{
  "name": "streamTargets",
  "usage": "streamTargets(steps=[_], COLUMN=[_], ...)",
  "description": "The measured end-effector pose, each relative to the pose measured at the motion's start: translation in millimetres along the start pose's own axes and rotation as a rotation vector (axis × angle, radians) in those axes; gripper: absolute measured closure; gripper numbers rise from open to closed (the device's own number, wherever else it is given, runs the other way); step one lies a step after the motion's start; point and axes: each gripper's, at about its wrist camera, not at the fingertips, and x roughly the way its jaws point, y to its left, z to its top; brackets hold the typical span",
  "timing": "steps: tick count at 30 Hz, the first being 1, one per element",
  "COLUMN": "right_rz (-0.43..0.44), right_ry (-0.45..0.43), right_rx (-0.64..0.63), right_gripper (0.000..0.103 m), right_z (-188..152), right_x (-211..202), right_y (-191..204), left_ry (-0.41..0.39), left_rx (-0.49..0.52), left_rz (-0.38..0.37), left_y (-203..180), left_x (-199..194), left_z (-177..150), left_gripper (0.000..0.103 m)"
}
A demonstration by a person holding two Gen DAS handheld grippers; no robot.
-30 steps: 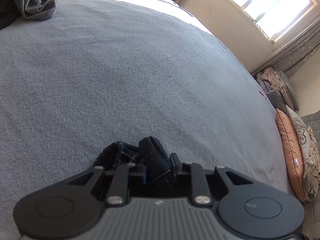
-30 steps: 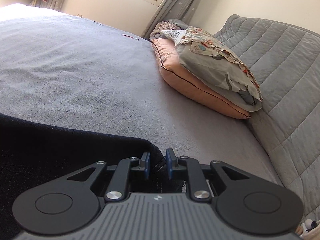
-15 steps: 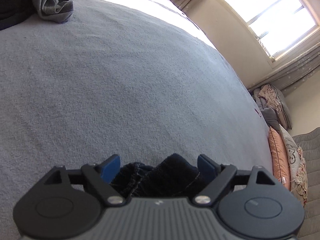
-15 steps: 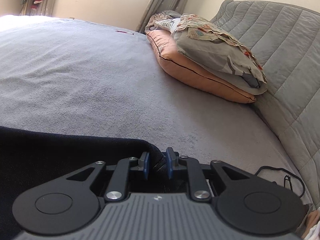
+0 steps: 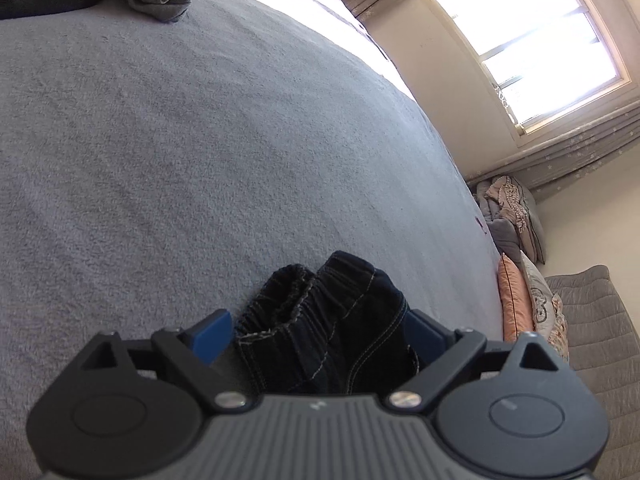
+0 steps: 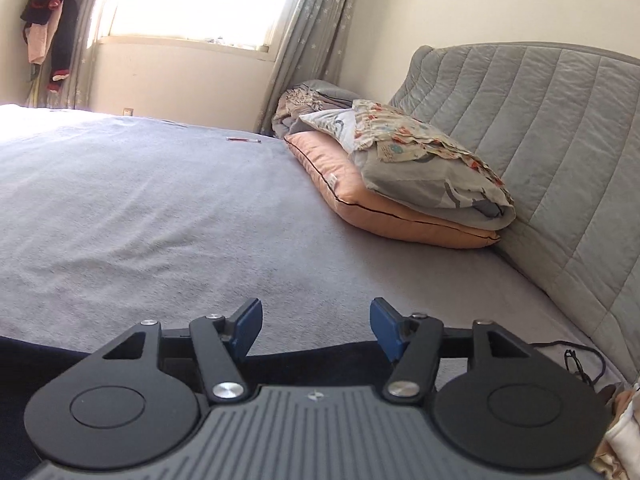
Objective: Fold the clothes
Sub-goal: 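Carry the gripped leg hem with the right gripper toward the left gripper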
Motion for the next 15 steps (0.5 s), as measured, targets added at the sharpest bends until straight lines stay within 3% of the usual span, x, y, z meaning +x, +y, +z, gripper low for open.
streamTargets(steps=[3, 6, 9, 12, 15], right_rz=[0.279, 0.473, 0.661, 0.791, 0.795], right_ry=[0.068, 0.081, 0.085, 0.154, 0.207], right_rx=[-0.029, -0.171, -0.187, -0.158, -0.289], right_gripper=[0.040, 0.040, 0.040, 0.040, 0.040], right_z=[10.4, 12.9, 20.6, 25.2, 20.5], right_x=[-19.4, -50.5, -87.4, -117.7, -139.3], right_y=[76.5, 178.4, 263.7, 335.4, 400.9], left_ry=[-0.031, -0.074, -0.024, -0.046, -0.068], left_rx=[0.005, 0.109, 0.033, -0.098, -0.119], left_rz=[0.020, 0.072, 0.036, -0.065, -0.054], left_y=[4.1, 0.7, 18.7, 38.3, 45.5], left_x=[-7.7, -3.0, 5.6, -5.4, -12.2], left_z=[2.3, 2.8, 7.4, 19.7, 28.0], left_gripper=[0.007, 0.003, 0.004, 0.004, 0.004])
